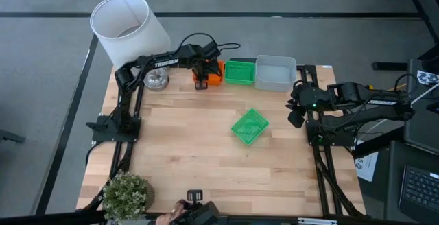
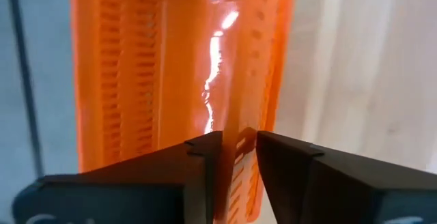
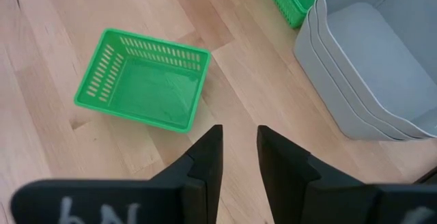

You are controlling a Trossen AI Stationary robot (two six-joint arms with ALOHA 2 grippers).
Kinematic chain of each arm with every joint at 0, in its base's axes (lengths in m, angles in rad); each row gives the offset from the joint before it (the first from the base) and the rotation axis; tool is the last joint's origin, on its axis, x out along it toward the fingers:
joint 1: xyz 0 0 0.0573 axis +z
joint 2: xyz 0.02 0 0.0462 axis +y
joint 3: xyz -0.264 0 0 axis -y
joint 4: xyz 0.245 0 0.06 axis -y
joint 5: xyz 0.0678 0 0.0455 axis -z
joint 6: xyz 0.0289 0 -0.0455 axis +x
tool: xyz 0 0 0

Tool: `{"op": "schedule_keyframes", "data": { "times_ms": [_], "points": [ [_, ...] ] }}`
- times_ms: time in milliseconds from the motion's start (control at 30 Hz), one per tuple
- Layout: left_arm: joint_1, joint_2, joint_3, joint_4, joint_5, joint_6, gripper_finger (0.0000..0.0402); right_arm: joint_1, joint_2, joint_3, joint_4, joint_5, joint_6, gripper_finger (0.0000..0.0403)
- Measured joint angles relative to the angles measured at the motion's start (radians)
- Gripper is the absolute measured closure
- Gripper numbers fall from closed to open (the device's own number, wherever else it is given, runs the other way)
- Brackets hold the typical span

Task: Stack baskets by color
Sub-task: Stack the bottom orange bin on the top of the stacked orange bins

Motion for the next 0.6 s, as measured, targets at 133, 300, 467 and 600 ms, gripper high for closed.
{"op": "schedule_keyframes", "data": {
  "times_ms": [133,300,467,600],
  "points": [
    [-0.001,-0.004,0.000,0.001,-0.030,-0.001,0.0312,0.000,0.000,0.000,0.000,0.000,0.000,0.0311],
    [-0.024,-0.006,0.000,0.002,-0.088,-0.024,0.0311,0.000,0.000,0.000,0.000,0.000,-0.002,0.0311],
    [-0.060,-0.010,0.000,-0.002,-0.105,-0.030,0.0312,0.000,0.000,0.000,-0.001,0.000,-0.024,0.0311],
    [-0.100,-0.024,0.002,0.003,-0.077,-0.055,0.0311,0.000,0.000,0.000,-0.001,0.000,-0.023,0.0311]
  ]
}}
